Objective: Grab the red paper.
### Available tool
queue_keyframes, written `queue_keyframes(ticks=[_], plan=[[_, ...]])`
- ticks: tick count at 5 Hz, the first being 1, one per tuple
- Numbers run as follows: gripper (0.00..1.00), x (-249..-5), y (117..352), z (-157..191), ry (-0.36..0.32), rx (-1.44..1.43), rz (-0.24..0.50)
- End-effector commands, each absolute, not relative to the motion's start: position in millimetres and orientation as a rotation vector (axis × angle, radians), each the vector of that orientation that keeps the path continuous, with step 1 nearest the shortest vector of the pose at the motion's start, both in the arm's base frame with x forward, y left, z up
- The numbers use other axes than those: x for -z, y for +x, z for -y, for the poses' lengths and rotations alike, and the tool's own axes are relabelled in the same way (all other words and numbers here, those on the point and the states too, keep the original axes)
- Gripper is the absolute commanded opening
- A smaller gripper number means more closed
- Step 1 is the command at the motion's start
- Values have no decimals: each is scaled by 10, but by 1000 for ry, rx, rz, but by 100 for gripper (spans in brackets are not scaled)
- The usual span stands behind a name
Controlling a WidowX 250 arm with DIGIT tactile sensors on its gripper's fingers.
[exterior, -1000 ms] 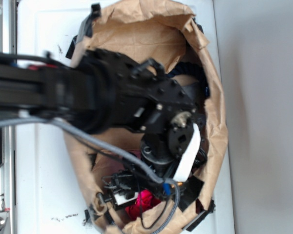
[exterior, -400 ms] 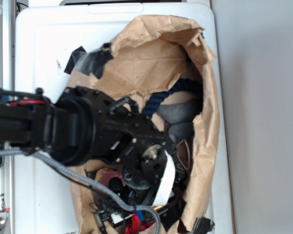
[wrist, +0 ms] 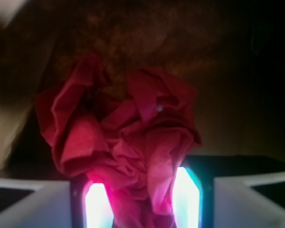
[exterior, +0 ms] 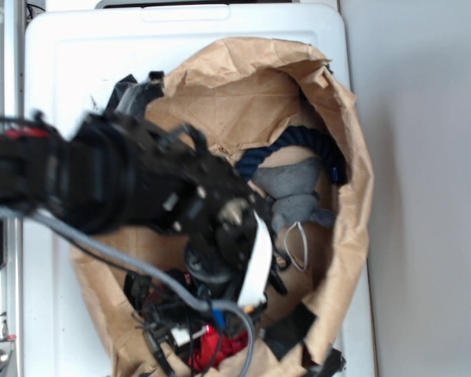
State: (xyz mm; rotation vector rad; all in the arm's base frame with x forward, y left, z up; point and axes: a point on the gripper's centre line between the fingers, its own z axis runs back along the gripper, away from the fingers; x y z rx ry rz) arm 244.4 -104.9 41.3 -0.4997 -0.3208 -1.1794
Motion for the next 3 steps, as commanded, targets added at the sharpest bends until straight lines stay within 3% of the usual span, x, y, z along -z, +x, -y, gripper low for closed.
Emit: queue_keyframes(ticks=[1,2,3], plan=[[0,-921,2770,263,-393,715,483],[0,-1016,2805,110,-289,471,387],[0,-1152,2757,108,-138,239,199]])
